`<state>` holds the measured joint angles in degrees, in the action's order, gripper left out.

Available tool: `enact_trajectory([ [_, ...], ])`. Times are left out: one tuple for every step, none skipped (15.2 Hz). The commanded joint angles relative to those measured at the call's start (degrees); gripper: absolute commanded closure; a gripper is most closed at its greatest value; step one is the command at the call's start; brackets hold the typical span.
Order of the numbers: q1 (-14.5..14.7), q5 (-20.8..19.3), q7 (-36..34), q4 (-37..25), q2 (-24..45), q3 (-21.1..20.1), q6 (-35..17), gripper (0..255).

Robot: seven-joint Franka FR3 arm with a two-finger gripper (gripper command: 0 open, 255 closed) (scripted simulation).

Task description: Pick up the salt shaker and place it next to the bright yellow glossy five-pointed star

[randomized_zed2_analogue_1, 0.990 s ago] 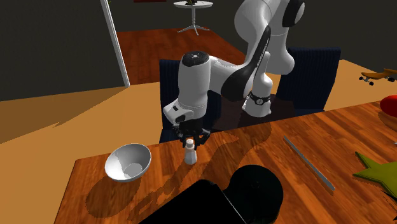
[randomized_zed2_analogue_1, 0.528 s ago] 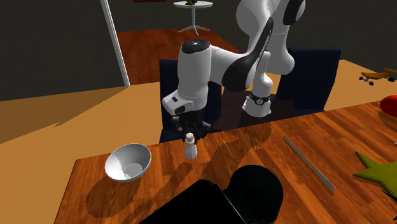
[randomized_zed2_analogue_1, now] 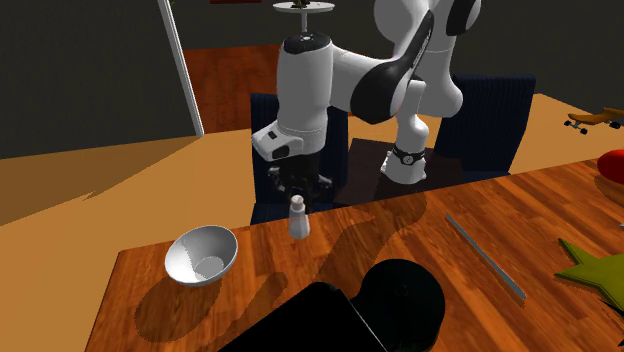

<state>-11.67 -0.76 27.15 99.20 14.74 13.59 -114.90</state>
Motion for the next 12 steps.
enact_trajectory([
  [0.02, -0.06, 0.01, -1.31, -0.25, 0.02, 1.57, 255],
  [0.03, -0.09, 0.02, -1.86, -0.41, 0.03, 2.28, 255],
  [0.03, -0.12, 0.04, -2.43, -0.57, 0.04, 3.0, 255],
  [0.04, -0.15, 0.05, -3.01, -0.71, 0.05, 3.72, 255],
  [0.04, -0.17, 0.07, -3.61, -0.84, 0.06, 4.44, 255],
  [0.04, -0.19, 0.1, -4.22, -0.96, 0.07, 5.17, 255],
  [0.04, -0.21, 0.12, -4.85, -1.06, 0.08, 5.91, 255],
  [0.03, -0.23, 0.14, -5.5, -1.16, 0.1, 6.64, 255],
  [0.03, -0.24, 0.17, -6.16, -1.24, 0.11, 7.38, 255],
  [0.02, -0.25, 0.2, -6.84, -1.3, 0.12, 8.13, 255],
  [0.01, -0.26, 0.23, -7.54, -1.36, 0.12, 8.88, 255],
  [0.0, -0.26, 0.27, -8.26, -1.4, 0.13, 9.63, 255],
])
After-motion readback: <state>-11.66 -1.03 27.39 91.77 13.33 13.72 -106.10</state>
